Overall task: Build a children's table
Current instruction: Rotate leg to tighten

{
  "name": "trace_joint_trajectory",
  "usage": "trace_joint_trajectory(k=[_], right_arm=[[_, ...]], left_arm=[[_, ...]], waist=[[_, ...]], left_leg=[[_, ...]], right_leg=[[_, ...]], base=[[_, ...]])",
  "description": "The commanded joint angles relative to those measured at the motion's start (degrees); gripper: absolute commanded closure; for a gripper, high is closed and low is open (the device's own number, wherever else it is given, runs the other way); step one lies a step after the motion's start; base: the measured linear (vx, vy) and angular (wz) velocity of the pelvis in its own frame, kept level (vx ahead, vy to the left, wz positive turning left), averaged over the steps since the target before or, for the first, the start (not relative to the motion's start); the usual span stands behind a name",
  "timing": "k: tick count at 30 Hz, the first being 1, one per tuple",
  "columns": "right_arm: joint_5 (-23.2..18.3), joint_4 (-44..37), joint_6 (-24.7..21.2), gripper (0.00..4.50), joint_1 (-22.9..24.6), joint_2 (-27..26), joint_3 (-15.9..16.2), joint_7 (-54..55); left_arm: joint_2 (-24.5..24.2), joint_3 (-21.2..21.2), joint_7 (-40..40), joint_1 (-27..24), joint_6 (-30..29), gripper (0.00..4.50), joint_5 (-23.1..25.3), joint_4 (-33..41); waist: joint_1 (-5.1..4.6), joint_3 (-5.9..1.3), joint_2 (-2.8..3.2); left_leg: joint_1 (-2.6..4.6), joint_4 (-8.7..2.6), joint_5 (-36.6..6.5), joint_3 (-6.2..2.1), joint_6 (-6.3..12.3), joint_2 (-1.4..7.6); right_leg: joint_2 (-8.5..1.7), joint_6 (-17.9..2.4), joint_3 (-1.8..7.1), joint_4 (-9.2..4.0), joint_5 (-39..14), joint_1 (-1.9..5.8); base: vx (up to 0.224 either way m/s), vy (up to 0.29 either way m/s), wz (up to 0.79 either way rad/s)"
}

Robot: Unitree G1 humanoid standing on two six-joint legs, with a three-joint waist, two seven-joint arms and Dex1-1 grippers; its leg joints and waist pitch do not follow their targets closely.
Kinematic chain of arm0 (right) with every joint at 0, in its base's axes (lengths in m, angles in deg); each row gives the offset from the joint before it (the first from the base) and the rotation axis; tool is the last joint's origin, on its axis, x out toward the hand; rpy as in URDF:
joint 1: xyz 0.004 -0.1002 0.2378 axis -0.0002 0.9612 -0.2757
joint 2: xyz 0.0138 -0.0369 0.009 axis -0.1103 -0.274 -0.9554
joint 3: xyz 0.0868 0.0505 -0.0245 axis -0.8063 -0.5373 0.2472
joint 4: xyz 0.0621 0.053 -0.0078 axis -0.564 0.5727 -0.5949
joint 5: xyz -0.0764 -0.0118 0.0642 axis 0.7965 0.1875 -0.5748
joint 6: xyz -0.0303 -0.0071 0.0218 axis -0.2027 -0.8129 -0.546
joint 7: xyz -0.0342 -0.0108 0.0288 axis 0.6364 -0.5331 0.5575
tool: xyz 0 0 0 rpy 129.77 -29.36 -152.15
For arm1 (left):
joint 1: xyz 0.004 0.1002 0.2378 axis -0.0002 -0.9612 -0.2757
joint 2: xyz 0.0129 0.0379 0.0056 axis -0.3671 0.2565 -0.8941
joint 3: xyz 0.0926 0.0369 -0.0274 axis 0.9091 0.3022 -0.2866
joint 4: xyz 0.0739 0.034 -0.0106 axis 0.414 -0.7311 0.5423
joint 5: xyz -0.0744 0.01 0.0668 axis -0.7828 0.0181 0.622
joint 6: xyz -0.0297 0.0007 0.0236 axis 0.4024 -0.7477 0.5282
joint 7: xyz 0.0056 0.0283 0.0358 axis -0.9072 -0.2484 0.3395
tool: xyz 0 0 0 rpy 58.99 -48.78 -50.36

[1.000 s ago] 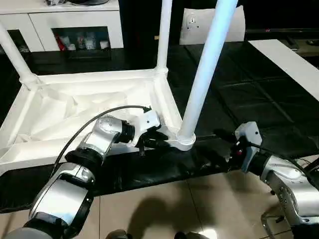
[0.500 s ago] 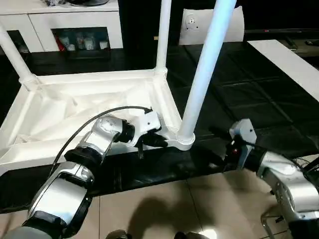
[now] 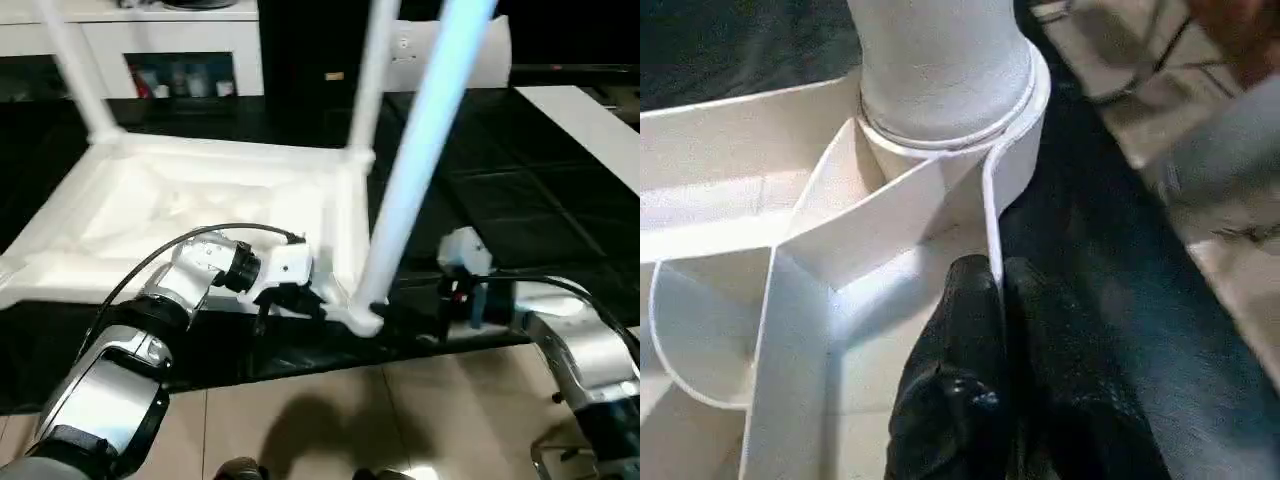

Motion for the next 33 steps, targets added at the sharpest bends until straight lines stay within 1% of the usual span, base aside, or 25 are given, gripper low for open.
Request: trace_joint_trajectory(k=[1,2,4,5,6,9,10,11,12,13,14,15,16,20,21,22,24,25,26,28,29,33], right_arm=[[-1.0,1.9,0.9,0.29,-1.6,1.2,1.6,-4.6],[-1.0,2.7,1.0,0.29,-2.1,1.3,2.1,-5.8],[-0.5,5.1,1.8,0.42,-3.4,1.3,3.3,-8.5],[-0.3,5.7,2.2,0.67,-3.7,1.3,3.5,-8.9],[-0.3,5.8,2.3,0.75,-3.7,1.3,3.6,-9.0],[-0.1,7.6,3.1,0.77,-5.1,0.7,4.0,-10.2],[-0.1,7.8,3.2,1.06,-5.5,0.5,4.2,-10.5],[-0.1,7.9,3.2,1.06,-5.5,0.5,4.2,-10.6],[-0.3,8.3,3.3,1.06,-6.0,0.3,4.5,-11.3],[-0.6,8.6,3.2,1.19,-6.5,0.2,4.8,-12.1],[-0.6,8.7,3.2,1.19,-6.5,0.2,4.8,-12.2],[-0.9,9.2,3.0,1.30,-7.0,0.1,5.2,-13.7],[-0.9,9.2,3.0,1.52,-7.0,0.1,5.2,-13.7],[-1.2,9.3,2.5,1.57,-6.9,0.0,6.1,-15.4],[-1.2,9.3,2.5,1.84,-6.9,0.0,6.1,-15.4],[-1.3,9.3,2.2,1.93,-6.9,0.0,6.3,-15.9],[-1.4,9.5,2.1,1.95,-7.1,0.0,6.5,-16.4],[-1.5,9.7,1.7,2.20,-7.3,-0.1,6.6,-16.9],[-1.5,9.8,1.6,2.20,-7.3,-0.1,6.7,-17.1],[-1.6,9.8,1.5,2.38,-7.3,-0.1,6.7,-17.2],[-1.7,9.8,1.2,2.47,-7.3,-0.2,6.8,-17.4],[-2.6,8.9,-0.7,2.56,-7.0,-0.4,6.8,-17.6]], left_arm=[[0.3,2.8,-5.2,-0.4,1.7,4.50,-0.3,2.5],[0.2,3.1,-6.0,-0.4,2.0,4.50,-0.3,2.5],[-0.1,3.6,-8.3,-0.5,2.2,4.50,-0.1,2.7],[-0.1,3.5,-8.8,-0.5,2.5,4.50,-0.2,2.7],[-0.1,3.5,-8.9,-0.5,2.5,4.50,-0.2,2.7],[-0.4,3.5,-10.6,-0.7,2.9,4.50,-0.4,3.1],[-0.5,3.6,-10.9,-0.7,2.9,4.50,-0.4,3.2],[-0.5,3.6,-10.9,-0.7,2.9,4.50,-0.4,3.2],[-0.7,3.9,-11.0,-0.6,3.2,4.50,-0.6,3.1],[-0.9,4.2,-11.0,-0.4,3.3,4.50,-0.7,2.9],[-0.9,4.2,-11.0,-0.4,3.3,4.50,-0.7,2.9],[-1.1,4.5,-11.0,-0.1,3.4,4.50,-0.8,2.6],[-1.1,4.5,-11.0,-0.1,3.4,4.50,-0.8,2.6],[-1.3,4.4,-11.0,-0.1,3.4,4.50,-0.7,2.5],[-1.3,4.4,-11.0,-0.1,3.4,4.50,-0.7,2.5],[-1.4,4.4,-11.0,-0.1,3.3,4.50,-0.7,2.4],[-1.4,4.3,-11.0,0.0,3.3,4.50,-0.6,2.3],[-1.6,4.3,-11.0,-0.1,3.4,4.50,-0.7,2.2],[-1.6,4.4,-11.0,-0.1,3.3,4.50,-0.7,2.2],[-1.7,4.4,-11.0,-0.1,3.3,4.50,-0.8,2.2],[-1.8,4.5,-11.0,-0.1,3.2,4.50,-0.8,2.3],[-1.8,4.0,-11.0,-0.3,2.6,4.50,-0.9,2.4]], waist=[[-0.21,-4.80,-0.22],[-0.22,-4.74,-0.21],[-0.15,-4.67,-0.20],[-0.17,-4.59,-0.20],[-0.15,-4.60,-0.22],[-0.17,-4.56,-0.22],[-0.30,-4.62,-0.22],[-0.35,-4.60,-0.24],[-0.31,-4.58,-0.20],[-0.32,-4.57,-0.08],[-0.34,-4.57,-0.10],[-0.37,-4.59,-0.30],[-0.37,-4.59,-0.24],[-0.30,-4.58,-0.16],[-0.31,-4.54,-0.19],[-0.31,-4.42,-0.11],[-0.28,-4.47,-0.22],[-0.29,-4.44,-0.20],[-0.29,-4.42,-0.24],[-0.26,-4.48,-0.22],[-0.30,-4.45,-0.32],[-0.28,-4.41,-0.24]], left_leg=[[0.44,-3.38,-8.0,-0.36,4.39,2.83],[0.37,-3.41,-8.0,-0.38,4.25,2.80],[0.54,-3.47,-8.7,-0.41,3.74,2.89],[0.48,-3.52,-8.7,-0.44,3.54,2.91],[0.52,-3.49,-8.9,-0.44,3.41,2.87],[0.43,-3.55,-9.1,-0.51,3.23,2.88],[0.42,-3.53,-9.1,-0.52,3.19,2.83],[0.40,-3.53,-9.1,-0.52,3.18,2.82],[0.53,-3.48,-9.1,-0.46,3.21,2.82],[0.37,-3.53,-8.9,-0.52,3.32,2.82],[0.43,-3.51,-9.0,-0.50,3.30,2.83],[0.37,-3.50,-8.7,-0.47,3.34,2.79],[0.31,-3.47,-8.6,-0.47,3.44,2.75],[0.45,-3.50,-8.5,-0.48,3.53,2.88],[0.46,-3.51,-8.8,-0.47,3.43,2.87],[0.44,-3.57,-9.0,-0.49,3.36,2.86],[0.45,-3.55,-9.1,-0.49,3.28,2.82],[0.45,-3.56,-9.1,-0.50,3.27,2.82],[0.47,-3.55,-9.2,-0.48,3.25,2.80],[0.37,-3.55,-8.7,-0.52,3.24,2.81],[0.37,-3.56,-8.7,-0.50,3.28,2.82],[0.43,-3.55,-8.8,-0.48,3.35,2.81]], right_leg=[[-5.47,-9.8,3.33,-3.47,-15.9,3.46],[-5.46,-9.7,3.31,-3.51,-16.5,3.47],[-5.53,-9.3,3.30,-3.74,-18.2,3.32],[-5.47,-9.1,3.32,-3.81,-18.4,3.27],[-5.48,-9.2,3.29,-3.77,-18.6,3.27],[-5.48,-9.2,3.31,-3.68,-18.4,3.37],[-5.48,-9.2,3.24,-3.68,-18.6,3.41],[-5.43,-9.2,3.25,-3.67,-18.6,3.41],[-5.41,-9.2,3.30,-3.69,-18.5,3.31],[-5.40,-9.2,3.31,-3.63,-18.1,3.41],[-5.38,-9.3,3.29,-3.63,-18.1,3.35],[-5.35,-9.3,3.32,-3.55,-17.7,3.41],[-5.34,-9.5,3.30,-3.52,-17.6,3.44],[-5.28,-9.6,3.30,-3.50,-17.5,3.33],[-5.34,-9.5,3.29,-3.57,-17.8,3.34],[-5.32,-9.5,3.29,-3.62,-18.1,3.28],[-5.37,-9.3,3.29,-3.66,-18.5,3.35],[-5.37,-9.2,3.28,-3.68,-18.8,3.34],[-5.35,-9.2,3.27,-3.73,-19.0,3.31],[-5.36,-9.1,3.27,-3.64,-18.7,3.38],[-5.33,-9.1,3.27,-3.65,-18.7,3.34],[-5.33,-9.1,3.27,-3.71,-19.0,3.28]], base=[[0.000,0.000,0.00],[0.000,0.000,0.00],[0.000,0.000,0.00],[0.000,0.000,0.00],[0.000,0.000,0.00],[0.000,0.000,0.00],[0.000,0.000,0.00],[0.000,0.000,0.00],[0.000,0.000,0.00],[0.000,0.000,0.00],[0.000,0.000,0.00],[0.000,0.000,0.00],[0.000,0.000,0.00],[0.000,0.000,0.00],[0.000,0.000,0.00],[0.000,0.000,0.00],[0.000,0.000,0.00],[0.000,0.000,0.00],[0.000,0.000,0.00],[0.000,0.000,0.00],[0.000,0.000,0.00],[0.000,0.000,0.00]])
